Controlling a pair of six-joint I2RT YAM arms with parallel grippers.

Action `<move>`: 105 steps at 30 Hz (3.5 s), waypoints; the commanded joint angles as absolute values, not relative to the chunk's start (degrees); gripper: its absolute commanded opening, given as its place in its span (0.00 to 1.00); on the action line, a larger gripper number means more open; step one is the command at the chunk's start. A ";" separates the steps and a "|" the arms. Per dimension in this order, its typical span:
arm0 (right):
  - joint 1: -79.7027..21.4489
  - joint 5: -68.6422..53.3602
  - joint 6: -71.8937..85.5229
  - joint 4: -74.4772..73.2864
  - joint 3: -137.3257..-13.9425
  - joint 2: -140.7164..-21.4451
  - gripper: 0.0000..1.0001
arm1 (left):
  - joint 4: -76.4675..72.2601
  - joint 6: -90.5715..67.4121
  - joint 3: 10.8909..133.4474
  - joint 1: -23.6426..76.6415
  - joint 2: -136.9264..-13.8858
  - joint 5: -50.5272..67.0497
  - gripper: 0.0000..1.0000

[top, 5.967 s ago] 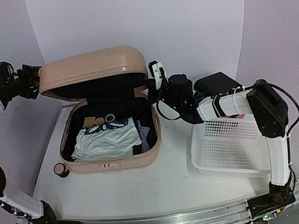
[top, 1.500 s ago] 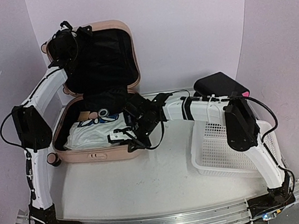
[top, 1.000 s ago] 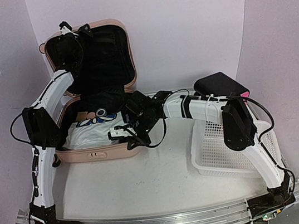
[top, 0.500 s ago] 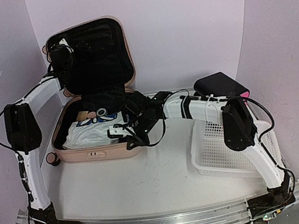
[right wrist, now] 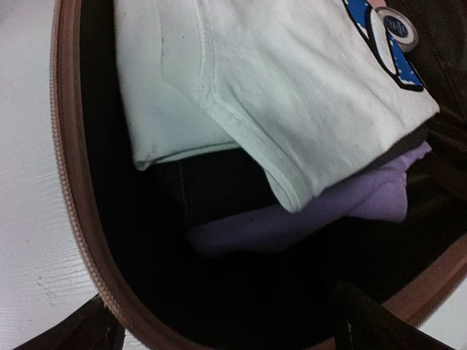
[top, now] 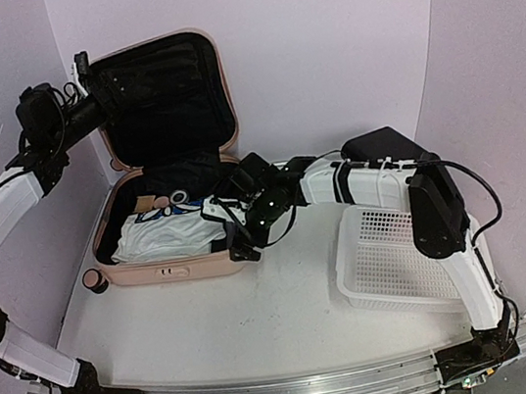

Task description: Open, take out, and arrange the luggage

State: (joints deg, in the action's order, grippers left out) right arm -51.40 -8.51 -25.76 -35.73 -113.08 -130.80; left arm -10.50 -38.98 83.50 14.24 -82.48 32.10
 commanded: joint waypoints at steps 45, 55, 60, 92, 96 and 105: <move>-56.46 -20.47 20.55 -41.38 -78.74 -104.59 0.86 | 24.39 -18.83 65.45 29.18 -82.36 21.90 0.96; -60.25 -10.15 23.55 -35.78 -81.69 -105.75 0.94 | 29.06 -17.79 68.49 32.32 -87.07 10.23 0.92; -60.16 -2.51 24.34 -35.52 -80.26 -100.72 0.98 | 34.99 -14.68 77.96 38.58 -94.83 -2.76 0.93; -59.15 5.92 19.75 -38.28 -78.14 -92.87 0.98 | 43.87 -10.63 85.94 33.42 -107.09 -6.57 0.29; -59.01 5.43 19.93 -38.32 -78.94 -93.69 0.98 | 40.27 -11.08 83.35 31.76 -104.43 -0.33 0.21; -53.92 -2.90 31.56 -36.63 -84.57 -99.60 0.98 | 37.96 -11.75 81.20 29.74 -102.23 6.81 0.06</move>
State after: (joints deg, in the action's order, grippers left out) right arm -57.74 2.22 23.14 -39.35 -79.88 -96.29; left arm 40.66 -11.18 82.35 30.63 -106.32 2.46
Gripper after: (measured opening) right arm 0.983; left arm 0.096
